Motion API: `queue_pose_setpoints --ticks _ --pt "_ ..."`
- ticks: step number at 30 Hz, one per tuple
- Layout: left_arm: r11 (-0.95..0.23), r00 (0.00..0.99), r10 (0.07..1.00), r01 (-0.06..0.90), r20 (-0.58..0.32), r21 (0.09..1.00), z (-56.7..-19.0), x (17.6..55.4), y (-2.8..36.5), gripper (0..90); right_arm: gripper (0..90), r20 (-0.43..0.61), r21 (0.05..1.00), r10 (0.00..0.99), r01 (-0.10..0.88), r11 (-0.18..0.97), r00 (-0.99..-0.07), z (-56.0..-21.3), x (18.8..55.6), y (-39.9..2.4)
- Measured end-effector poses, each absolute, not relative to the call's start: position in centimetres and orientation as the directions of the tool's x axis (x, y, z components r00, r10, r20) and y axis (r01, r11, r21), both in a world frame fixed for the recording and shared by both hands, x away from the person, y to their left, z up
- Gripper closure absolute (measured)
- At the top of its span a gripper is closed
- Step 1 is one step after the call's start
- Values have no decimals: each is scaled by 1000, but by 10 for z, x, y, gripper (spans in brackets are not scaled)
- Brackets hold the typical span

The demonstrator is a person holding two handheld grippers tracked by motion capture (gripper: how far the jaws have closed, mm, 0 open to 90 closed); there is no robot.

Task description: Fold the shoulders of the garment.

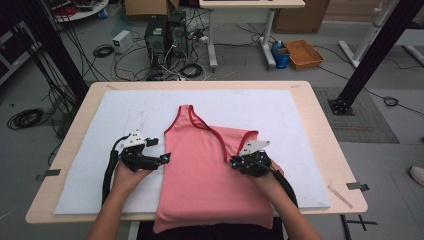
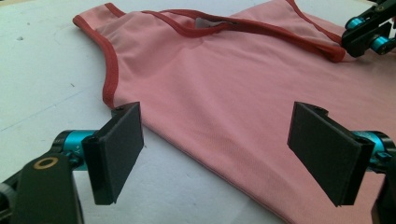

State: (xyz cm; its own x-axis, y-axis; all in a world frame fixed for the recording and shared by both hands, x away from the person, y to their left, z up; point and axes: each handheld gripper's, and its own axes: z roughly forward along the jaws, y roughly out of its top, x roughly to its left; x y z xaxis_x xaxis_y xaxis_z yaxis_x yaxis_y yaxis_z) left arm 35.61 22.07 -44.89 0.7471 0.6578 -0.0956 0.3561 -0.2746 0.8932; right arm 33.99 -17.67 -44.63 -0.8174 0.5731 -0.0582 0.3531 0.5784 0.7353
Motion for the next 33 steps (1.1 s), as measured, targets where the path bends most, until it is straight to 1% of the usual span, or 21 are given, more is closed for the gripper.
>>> queue_pose_setpoints --ticks 3,4,8,9,10,12,13,16,18,20,22,26,29,31,33 --pt "-270 746 659 357 -99 894 -449 356 221 184 814 -46 739 577 361 569 -815 -447 339 -178" --pt "-270 745 659 357 -99 894 -449 356 221 184 771 -48 742 576 357 568 -816 -447 339 -179" --pt "-274 746 659 354 -93 894 -449 356 220 185 508 -28 782 606 360 508 -795 -440 336 -188" --pt "-275 746 660 354 -93 894 -449 356 221 184 466 -33 798 618 351 489 -786 -437 335 -193" --pt "-271 742 664 359 -96 893 -449 356 221 184 453 -37 808 636 352 472 -771 -434 334 -199" --pt "-259 734 670 368 -108 893 -449 357 222 185 378 -39 824 677 360 438 -735 -430 334 -213" --pt "-254 734 670 369 -113 894 -449 357 222 184 368 -40 833 695 361 420 -718 -430 335 -222" --pt "-256 735 669 368 -111 894 -449 357 222 185 308 16 849 748 404 341 -663 -433 336 -245" --pt "-259 737 668 365 -107 894 -449 357 222 185 307 81 845 765 451 287 -638 -438 338 -255" --pt "-261 741 662 362 -107 895 -449 357 222 185 289 117 839 771 478 261 -626 -445 339 -260" --pt "-248 741 661 366 -119 897 -449 358 223 189 274 150 816 751 510 274 -643 -450 343 -260" --pt "-217 735 664 367 -139 904 -445 357 227 190 256 111 804 727 492 335 -677 -451 343 -254" --pt "-183 729 669 350 -144 919 -437 359 228 189 235 116 814 708 475 333 -696 -450 341 -255" --pt "-188 730 668 353 -144 917 -432 363 226 190 225 118 828 696 457 326 -708 -450 340 -257" --pt "-196 733 666 350 -138 916 -426 369 220 189 222 127 828 694 461 319 -709 -450 340 -258"
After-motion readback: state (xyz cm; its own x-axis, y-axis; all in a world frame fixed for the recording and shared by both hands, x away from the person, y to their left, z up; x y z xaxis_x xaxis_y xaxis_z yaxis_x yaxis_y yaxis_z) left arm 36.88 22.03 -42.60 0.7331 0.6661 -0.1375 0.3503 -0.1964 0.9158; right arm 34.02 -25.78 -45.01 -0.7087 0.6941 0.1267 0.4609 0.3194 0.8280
